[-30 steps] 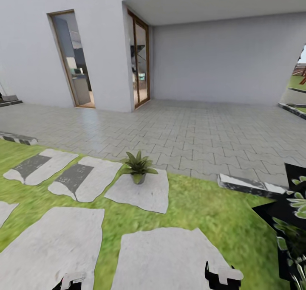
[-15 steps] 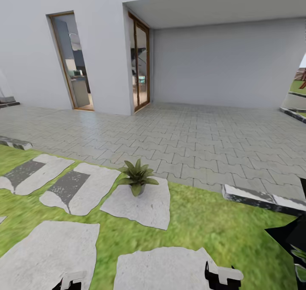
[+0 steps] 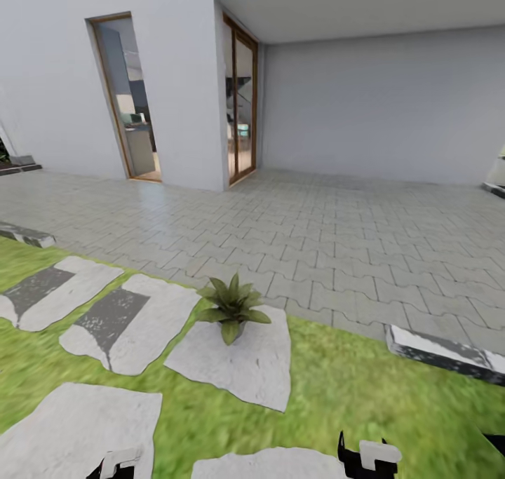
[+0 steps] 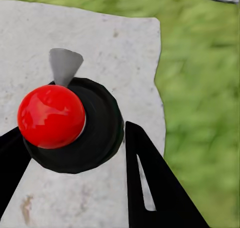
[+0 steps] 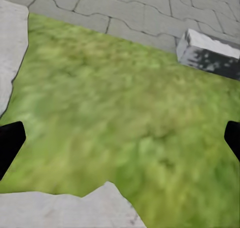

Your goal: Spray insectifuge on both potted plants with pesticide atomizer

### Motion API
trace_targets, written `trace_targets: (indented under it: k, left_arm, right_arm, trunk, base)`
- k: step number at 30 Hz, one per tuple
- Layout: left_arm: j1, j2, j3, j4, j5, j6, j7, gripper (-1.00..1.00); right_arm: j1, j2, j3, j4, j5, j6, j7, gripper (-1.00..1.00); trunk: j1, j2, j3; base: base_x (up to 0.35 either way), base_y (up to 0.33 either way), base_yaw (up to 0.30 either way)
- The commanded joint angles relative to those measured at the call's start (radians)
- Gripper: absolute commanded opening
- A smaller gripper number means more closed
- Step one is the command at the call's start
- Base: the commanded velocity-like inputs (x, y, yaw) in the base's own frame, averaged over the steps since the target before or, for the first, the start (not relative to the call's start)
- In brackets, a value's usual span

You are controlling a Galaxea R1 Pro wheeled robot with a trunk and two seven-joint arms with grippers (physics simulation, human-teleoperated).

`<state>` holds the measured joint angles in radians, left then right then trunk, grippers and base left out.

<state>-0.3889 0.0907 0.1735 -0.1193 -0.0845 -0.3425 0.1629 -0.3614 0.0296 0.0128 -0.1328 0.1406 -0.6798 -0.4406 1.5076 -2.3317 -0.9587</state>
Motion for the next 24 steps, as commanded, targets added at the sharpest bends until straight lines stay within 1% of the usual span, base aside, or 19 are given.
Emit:
trace_targets:
  k: [1,15,18,24]
  left_arm:
    - [-0.001,0.000,0.006,0.001,-0.009,-0.004,0.003,-1.00]
    - [-0.001,0.000,0.006,0.001,-0.009,-0.003,0.003,-1.00]
    - [-0.001,0.000,0.006,0.000,-0.009,-0.004,0.003,-1.00]
    - [-0.001,-0.001,0.005,0.000,-0.010,-0.004,0.001,-1.00]
  right_arm:
    - [-0.001,0.000,0.001,0.001,0.010,0.001,-0.010,1.00]
    - [-0.001,0.001,0.001,0.001,0.010,0.002,-0.010,1.00]
    - [-0.001,0.000,0.001,0.001,0.010,0.002,-0.010,1.00]
    - [-0.001,0.001,0.001,0.001,0.010,0.002,-0.010,1.00]
  trunk:
    - [0.000,0.000,-0.001]
    - [0.000,0.000,-0.001]
    - [0.000,0.000,-0.001]
    - [0.000,0.000,-0.001]
  base:
    - [0.337,0.000,0.000]
    - [0.333,0.000,0.000]
    - [0.120,0.000,0.000]
    - [0.016,0.000,0.000]
